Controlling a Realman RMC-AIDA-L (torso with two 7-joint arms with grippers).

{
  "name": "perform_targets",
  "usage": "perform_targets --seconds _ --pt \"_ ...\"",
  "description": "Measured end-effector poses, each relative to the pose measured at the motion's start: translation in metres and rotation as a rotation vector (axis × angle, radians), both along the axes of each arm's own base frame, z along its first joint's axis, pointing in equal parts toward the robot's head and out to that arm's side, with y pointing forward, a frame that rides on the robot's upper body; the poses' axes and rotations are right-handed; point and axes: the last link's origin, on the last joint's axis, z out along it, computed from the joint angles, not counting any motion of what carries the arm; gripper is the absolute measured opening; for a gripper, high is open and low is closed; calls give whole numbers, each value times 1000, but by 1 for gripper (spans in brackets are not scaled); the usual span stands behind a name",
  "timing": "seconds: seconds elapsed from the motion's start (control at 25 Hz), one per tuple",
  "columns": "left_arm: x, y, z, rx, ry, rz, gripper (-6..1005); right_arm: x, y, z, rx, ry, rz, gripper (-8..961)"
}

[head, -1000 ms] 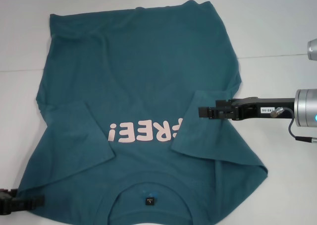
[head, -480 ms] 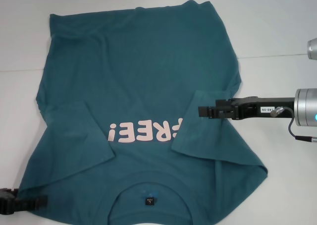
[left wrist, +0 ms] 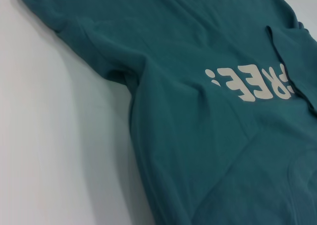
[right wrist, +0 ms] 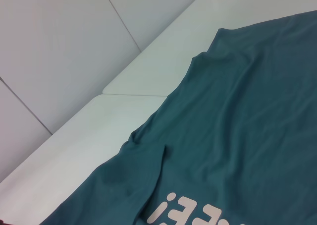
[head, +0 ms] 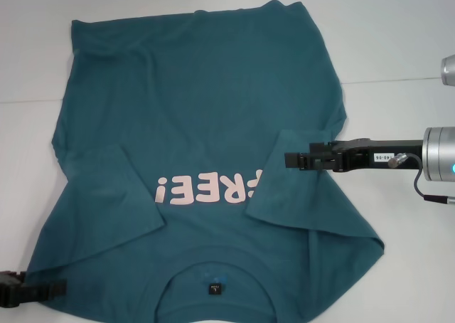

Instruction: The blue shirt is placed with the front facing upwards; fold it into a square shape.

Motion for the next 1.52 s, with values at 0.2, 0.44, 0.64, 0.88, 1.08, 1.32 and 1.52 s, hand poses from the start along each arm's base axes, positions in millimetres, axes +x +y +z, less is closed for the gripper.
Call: perform_targets --seconds 0.2,0.44,0.64,0.88,1.08,1.32,1.52 --pt "0 1 0 2 1 2 818 0 0 0 0 0 0 939" --pt "1 2 0 -2 3 -4 813 0 0 0 1 -1 3 940" --pt "1 7 3 10 20 7 808 0 0 0 0 -1 4 940" --pt "-1 10 2 3 47 25 604 0 -1 1 -1 1 5 940" --pt "-1 11 -1 -4 60 25 371 1 -1 1 0 3 1 941" --pt "-1 11 -1 -9 67 25 224 1 -1 1 -1 5 1 941" --pt "-1 11 -1 -8 68 25 124 1 -2 0 -3 6 0 941"
